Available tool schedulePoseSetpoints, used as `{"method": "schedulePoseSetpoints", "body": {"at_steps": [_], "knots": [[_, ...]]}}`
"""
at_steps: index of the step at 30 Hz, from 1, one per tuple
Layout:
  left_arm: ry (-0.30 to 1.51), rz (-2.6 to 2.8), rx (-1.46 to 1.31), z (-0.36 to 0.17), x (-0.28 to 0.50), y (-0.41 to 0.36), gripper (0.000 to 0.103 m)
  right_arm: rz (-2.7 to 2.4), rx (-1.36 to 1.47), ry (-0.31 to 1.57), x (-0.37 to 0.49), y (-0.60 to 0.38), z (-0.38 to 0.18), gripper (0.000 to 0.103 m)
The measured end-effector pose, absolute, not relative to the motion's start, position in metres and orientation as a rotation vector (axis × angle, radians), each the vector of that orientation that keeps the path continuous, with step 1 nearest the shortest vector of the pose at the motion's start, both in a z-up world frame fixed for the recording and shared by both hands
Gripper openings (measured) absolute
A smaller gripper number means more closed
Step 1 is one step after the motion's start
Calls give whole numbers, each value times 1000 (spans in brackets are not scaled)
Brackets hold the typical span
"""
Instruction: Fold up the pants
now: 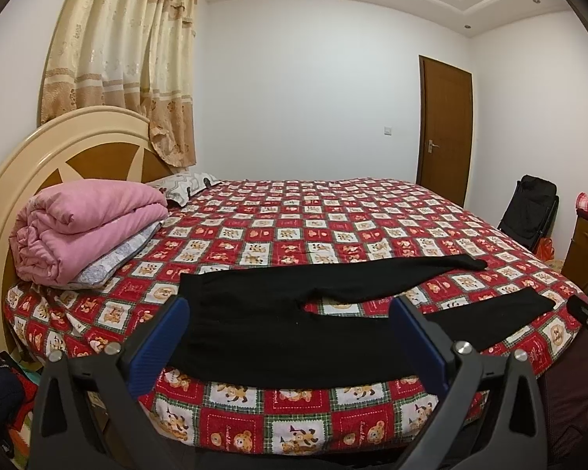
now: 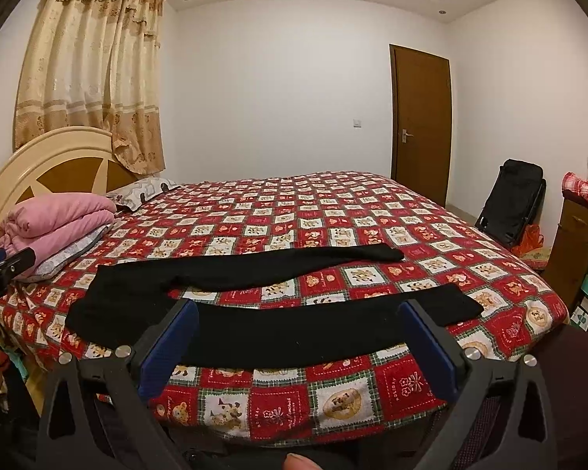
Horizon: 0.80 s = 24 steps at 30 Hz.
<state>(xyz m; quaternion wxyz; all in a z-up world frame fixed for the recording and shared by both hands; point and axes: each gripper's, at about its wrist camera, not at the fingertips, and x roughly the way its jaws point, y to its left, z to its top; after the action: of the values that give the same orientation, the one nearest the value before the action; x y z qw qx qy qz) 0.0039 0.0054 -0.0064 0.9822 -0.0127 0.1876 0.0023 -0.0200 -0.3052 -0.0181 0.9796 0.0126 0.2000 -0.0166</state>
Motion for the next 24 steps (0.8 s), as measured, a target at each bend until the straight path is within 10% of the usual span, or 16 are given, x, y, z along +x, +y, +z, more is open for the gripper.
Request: {"method": "schedulePoseSetpoints", "body": {"at_steps": [24], "knots": [[382,4,-21,-9,4,2,103,-40,34,422,-17,-310,-22,102]]}}
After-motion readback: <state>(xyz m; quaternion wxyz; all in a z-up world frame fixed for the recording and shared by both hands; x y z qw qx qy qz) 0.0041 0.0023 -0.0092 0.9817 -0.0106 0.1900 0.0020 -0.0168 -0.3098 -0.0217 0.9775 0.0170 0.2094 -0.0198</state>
